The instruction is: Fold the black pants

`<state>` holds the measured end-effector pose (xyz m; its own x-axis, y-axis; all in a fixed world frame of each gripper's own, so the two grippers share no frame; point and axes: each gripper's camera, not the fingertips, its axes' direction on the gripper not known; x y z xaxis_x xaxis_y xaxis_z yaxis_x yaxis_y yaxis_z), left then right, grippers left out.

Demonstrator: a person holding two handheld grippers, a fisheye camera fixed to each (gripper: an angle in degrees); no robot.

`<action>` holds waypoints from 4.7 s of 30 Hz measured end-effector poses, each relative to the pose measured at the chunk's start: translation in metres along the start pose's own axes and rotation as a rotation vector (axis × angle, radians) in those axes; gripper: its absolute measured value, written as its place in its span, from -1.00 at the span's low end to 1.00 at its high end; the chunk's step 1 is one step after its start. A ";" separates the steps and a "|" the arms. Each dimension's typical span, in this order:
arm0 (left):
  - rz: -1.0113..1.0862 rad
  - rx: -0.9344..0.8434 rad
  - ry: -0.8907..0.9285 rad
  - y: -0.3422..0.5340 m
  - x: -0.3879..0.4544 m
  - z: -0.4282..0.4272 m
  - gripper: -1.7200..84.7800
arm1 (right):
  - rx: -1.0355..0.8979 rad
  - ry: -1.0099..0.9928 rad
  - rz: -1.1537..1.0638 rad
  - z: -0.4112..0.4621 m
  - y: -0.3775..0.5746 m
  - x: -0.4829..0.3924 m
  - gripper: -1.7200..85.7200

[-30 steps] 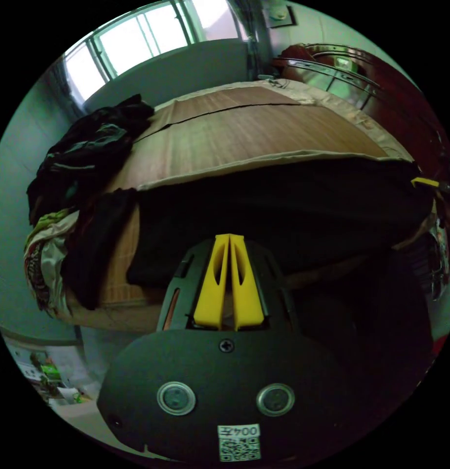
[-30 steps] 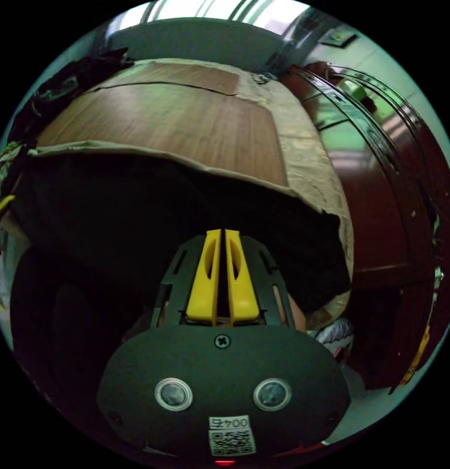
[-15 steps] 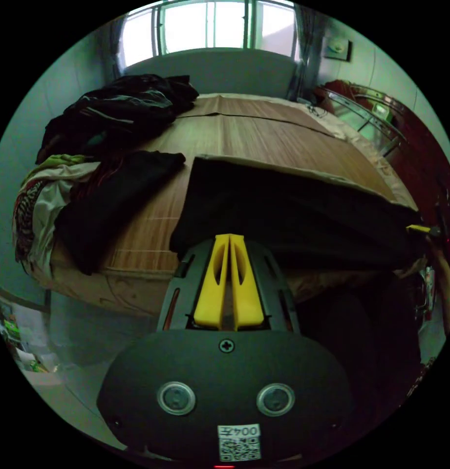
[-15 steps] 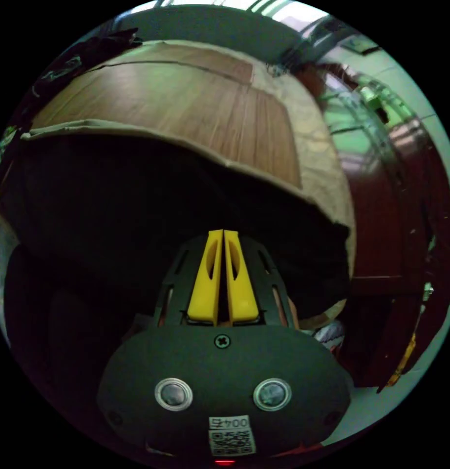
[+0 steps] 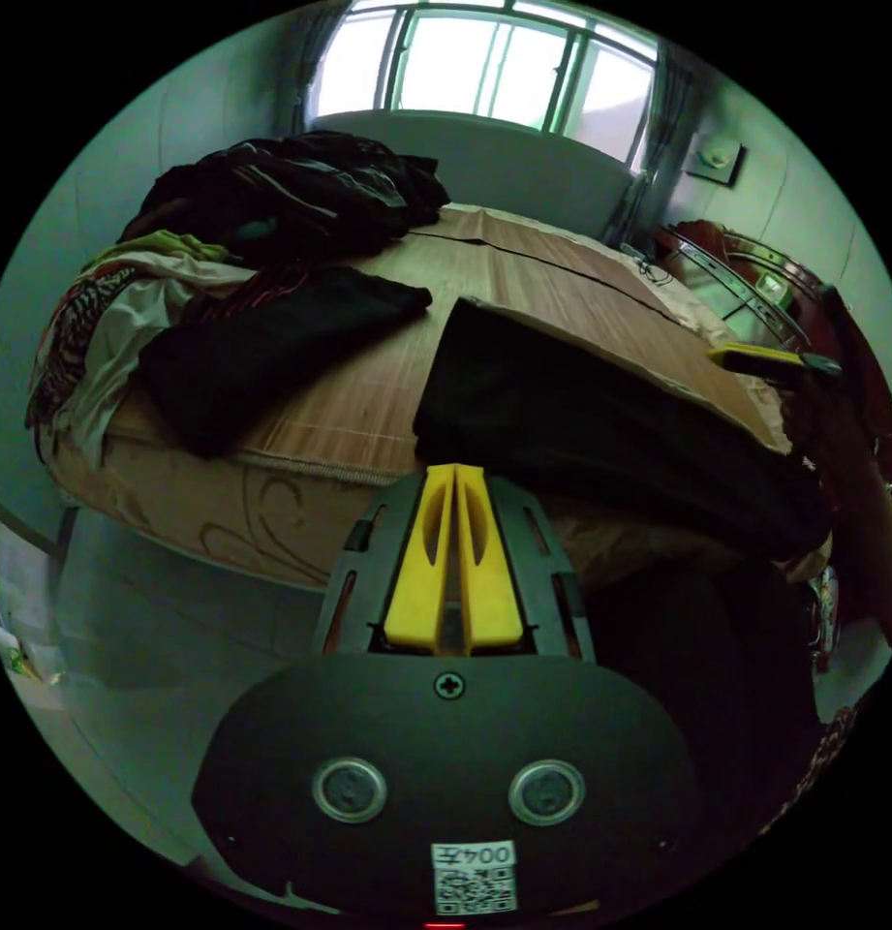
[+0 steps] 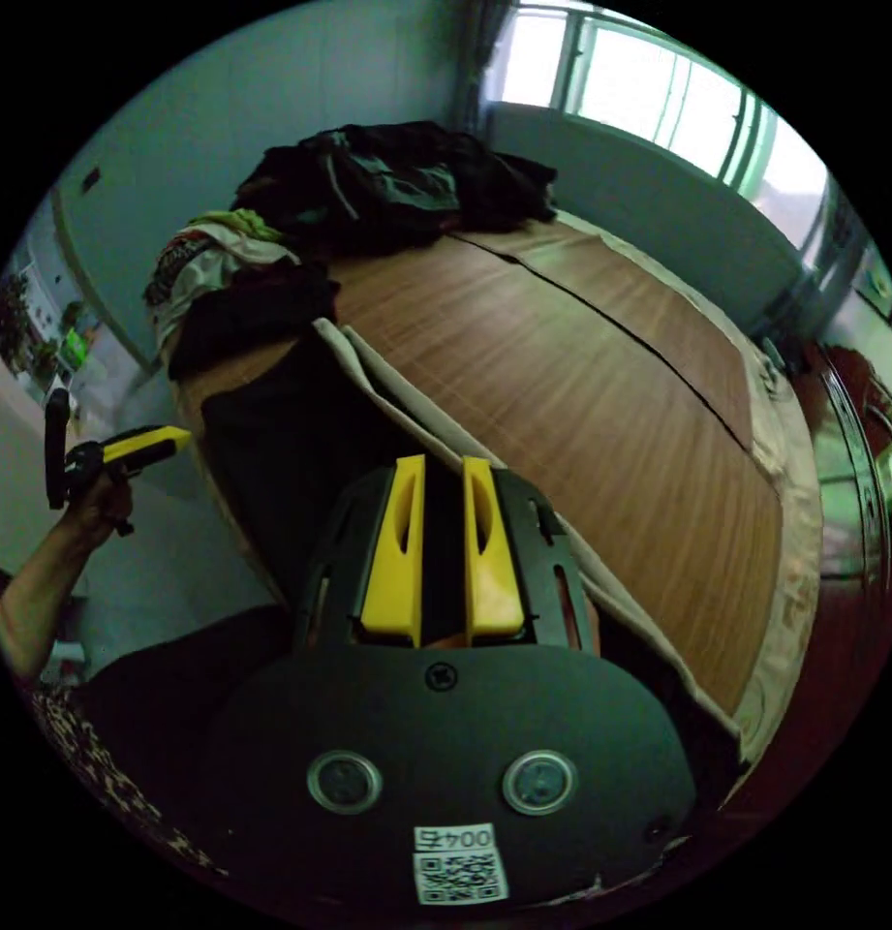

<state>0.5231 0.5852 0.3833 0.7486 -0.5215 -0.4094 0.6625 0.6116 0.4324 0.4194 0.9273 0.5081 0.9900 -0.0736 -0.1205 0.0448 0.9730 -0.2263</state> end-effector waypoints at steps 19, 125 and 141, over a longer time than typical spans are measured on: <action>0.018 -0.084 0.028 0.019 -0.062 0.017 -0.94 | -0.165 0.029 0.133 0.099 -0.152 -0.023 -0.81; 0.381 -0.214 0.027 -0.247 0.429 0.230 -0.96 | -0.112 -0.100 1.003 -0.110 0.804 0.575 -0.63; 0.377 -0.213 -0.026 -0.247 0.448 0.235 -0.96 | -0.179 -0.075 0.915 -0.103 0.810 0.603 -0.68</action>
<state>0.7001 0.0607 0.2817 0.9395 -0.2513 -0.2327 0.3247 0.8697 0.3716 1.0390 1.6482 0.1524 0.6365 0.7246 -0.2643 -0.7713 0.5971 -0.2203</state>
